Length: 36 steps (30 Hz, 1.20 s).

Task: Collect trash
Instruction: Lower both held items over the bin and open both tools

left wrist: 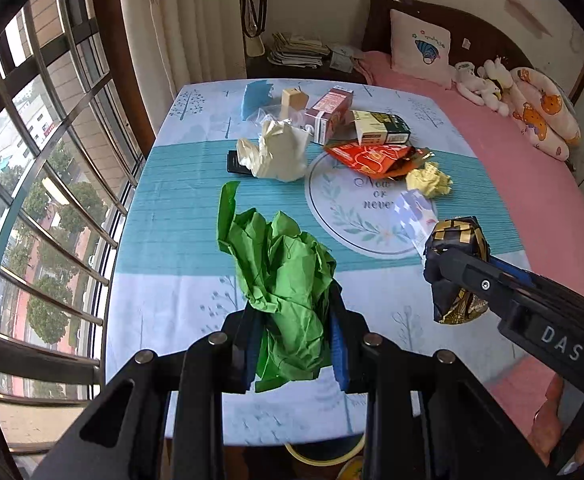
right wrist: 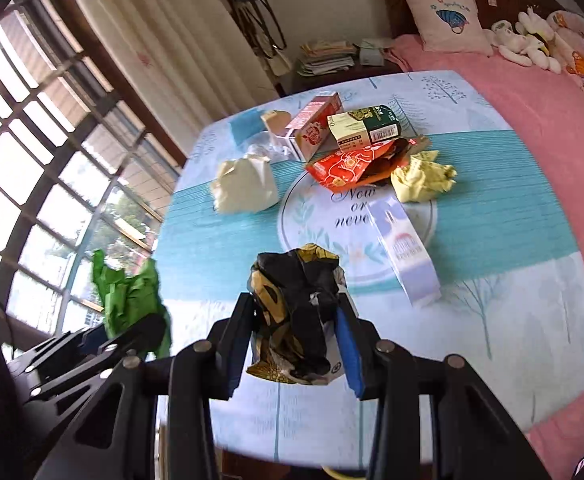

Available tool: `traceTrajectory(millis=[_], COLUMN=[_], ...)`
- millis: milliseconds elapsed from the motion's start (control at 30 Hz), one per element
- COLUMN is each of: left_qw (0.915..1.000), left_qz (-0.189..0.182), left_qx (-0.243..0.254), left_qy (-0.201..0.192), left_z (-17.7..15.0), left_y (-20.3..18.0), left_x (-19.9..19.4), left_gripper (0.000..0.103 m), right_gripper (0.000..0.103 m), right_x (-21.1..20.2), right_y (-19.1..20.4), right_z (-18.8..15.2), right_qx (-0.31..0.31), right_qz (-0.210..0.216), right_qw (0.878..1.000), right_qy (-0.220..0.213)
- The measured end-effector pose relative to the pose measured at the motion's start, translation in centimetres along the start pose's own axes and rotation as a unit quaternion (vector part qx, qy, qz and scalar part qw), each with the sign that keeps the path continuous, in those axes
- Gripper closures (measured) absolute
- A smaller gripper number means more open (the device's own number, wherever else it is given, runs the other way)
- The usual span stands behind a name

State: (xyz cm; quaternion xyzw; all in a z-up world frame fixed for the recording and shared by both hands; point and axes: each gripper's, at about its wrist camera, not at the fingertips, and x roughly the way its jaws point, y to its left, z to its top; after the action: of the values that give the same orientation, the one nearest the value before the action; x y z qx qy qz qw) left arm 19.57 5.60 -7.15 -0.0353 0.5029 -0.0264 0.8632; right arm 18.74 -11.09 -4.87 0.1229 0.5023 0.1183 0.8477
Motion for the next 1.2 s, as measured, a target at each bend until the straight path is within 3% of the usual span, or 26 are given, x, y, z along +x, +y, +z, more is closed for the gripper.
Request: traceTrajectory(millis=[233,500,733,933,1200], left_qw=[0.9998,0.9977,0.9908,0.9832,0.9820], left_qz=[-0.002,0.001,-0.002,-0.011,-0.022], left_qx=[-0.018,0.001,0.029,0.035,0.051], left_qy=[0.005,0.068,0.132,0.179,0.181], left_z=[-8.5,-16.3,-21.8,-27.2,-31.7], left_y=[-5.0,-8.0,-7.6,-6.0,-5.2], left_x=[-4.2,-3.8,2.5,11.6,20.9], left_gripper=[0.076,0.076,0.076,0.075,0.073], right_gripper=[0.063,0.063,0.062,0.062,0.058], right_x=[-7.2,-8.6,-2.3,7.8,17.9], right_y=[-2.5,-5.6,-7.9,-11.4,-15.7], right_z=[-7.2,-15.2,-22.4,-29.0,-34.7], right_qx=[-0.061,-0.055,-0.010,0.034,0.076], right_qz=[0.034,0.045,0.028,0.004,-0.025], right_qw=[0.997,0.995,0.993,0.989,0.986], right_qy=[0.013,0.065,0.118,0.142,0.149])
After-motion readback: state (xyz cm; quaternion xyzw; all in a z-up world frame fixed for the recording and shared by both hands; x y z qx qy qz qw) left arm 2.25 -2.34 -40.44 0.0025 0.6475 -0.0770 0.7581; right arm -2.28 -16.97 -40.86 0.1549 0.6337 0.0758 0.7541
